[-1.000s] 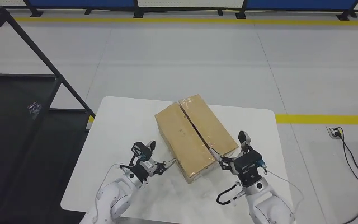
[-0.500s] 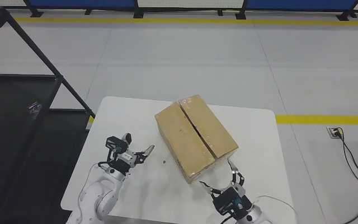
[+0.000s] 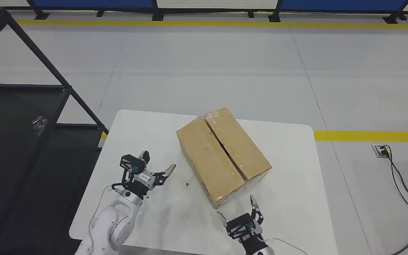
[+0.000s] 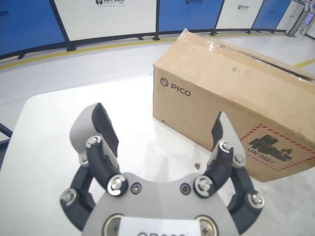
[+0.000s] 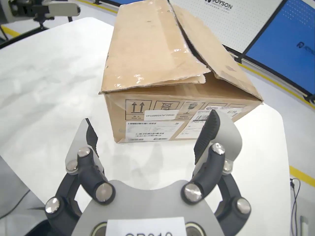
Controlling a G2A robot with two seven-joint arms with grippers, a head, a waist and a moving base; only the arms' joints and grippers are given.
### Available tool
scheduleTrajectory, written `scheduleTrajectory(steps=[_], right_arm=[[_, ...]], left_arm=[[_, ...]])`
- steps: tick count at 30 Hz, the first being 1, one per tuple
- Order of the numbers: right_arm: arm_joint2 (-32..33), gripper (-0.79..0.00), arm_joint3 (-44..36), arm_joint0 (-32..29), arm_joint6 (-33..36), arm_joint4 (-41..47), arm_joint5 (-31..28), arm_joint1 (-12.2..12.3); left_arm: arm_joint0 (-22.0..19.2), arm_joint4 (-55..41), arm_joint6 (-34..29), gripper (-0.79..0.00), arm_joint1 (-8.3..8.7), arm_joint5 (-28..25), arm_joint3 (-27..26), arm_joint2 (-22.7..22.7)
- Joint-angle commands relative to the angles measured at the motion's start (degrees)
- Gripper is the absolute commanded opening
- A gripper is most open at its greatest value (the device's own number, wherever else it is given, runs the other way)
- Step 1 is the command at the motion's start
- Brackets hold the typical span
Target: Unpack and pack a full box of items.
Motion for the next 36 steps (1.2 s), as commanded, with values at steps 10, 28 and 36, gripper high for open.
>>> scheduleTrajectory(steps=[10, 28, 36], right_arm=[[-8.11, 0.000, 8.62, 6.64, -5.71, 1.54, 11.95, -3.45], [-4.87, 0.000, 10.94, 8.08, -5.82, 0.95, 14.82, -4.81], [-1.14, 0.000, 9.36, 6.23, -5.29, 0.38, 13.19, -4.49]], left_arm=[[0.00, 0.00, 0.00, 0.000, 0.00, 0.00, 0.00, 0.00], [0.00, 0.00, 0.00, 0.000, 0.00, 0.00, 0.00, 0.00], [0.00, 0.00, 0.00, 0.000, 0.00, 0.00, 0.00, 0.00]])
